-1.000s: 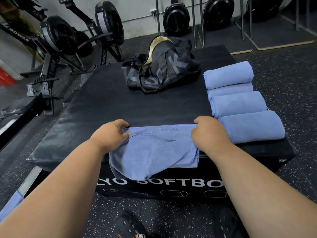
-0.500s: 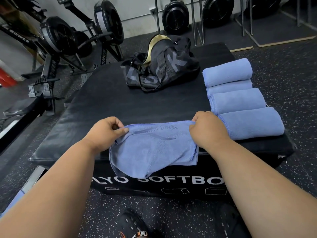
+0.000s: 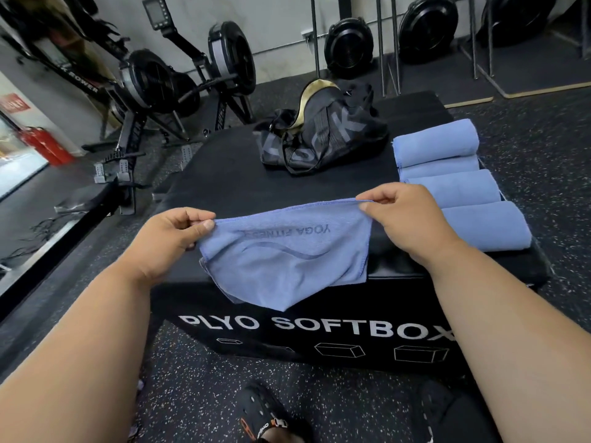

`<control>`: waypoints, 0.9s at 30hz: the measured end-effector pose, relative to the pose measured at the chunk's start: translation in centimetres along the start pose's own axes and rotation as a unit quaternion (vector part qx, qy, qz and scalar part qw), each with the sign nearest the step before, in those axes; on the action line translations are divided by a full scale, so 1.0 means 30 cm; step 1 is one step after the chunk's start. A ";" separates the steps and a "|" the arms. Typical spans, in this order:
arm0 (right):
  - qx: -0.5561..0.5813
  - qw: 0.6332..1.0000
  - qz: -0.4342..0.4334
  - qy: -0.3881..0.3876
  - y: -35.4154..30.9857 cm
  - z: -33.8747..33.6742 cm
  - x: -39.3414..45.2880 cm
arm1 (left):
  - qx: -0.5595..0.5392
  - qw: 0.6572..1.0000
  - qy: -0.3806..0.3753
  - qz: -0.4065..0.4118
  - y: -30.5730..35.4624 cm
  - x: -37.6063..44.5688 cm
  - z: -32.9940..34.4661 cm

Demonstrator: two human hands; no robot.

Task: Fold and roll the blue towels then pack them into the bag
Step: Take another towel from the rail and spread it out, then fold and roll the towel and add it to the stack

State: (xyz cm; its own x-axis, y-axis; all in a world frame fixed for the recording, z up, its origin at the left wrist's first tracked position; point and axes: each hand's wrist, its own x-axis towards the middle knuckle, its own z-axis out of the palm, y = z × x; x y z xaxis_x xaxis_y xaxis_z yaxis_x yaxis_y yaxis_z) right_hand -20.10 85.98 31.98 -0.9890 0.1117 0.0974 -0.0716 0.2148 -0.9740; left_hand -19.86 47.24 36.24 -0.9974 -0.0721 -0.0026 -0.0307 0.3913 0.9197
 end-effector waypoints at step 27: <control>0.138 0.984 -0.074 -0.079 -0.174 -0.151 -0.116 | 0.227 0.965 0.107 0.070 0.250 -0.252 -0.074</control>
State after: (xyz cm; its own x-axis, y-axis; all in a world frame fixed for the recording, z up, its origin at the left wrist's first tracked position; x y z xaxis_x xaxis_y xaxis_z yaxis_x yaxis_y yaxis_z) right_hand -15.71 88.86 37.65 -0.9713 -0.0573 0.2308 -0.2277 -0.0572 -0.9721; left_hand -12.39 48.67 44.03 -0.9591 -0.1574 0.2353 0.0304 0.7693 0.6381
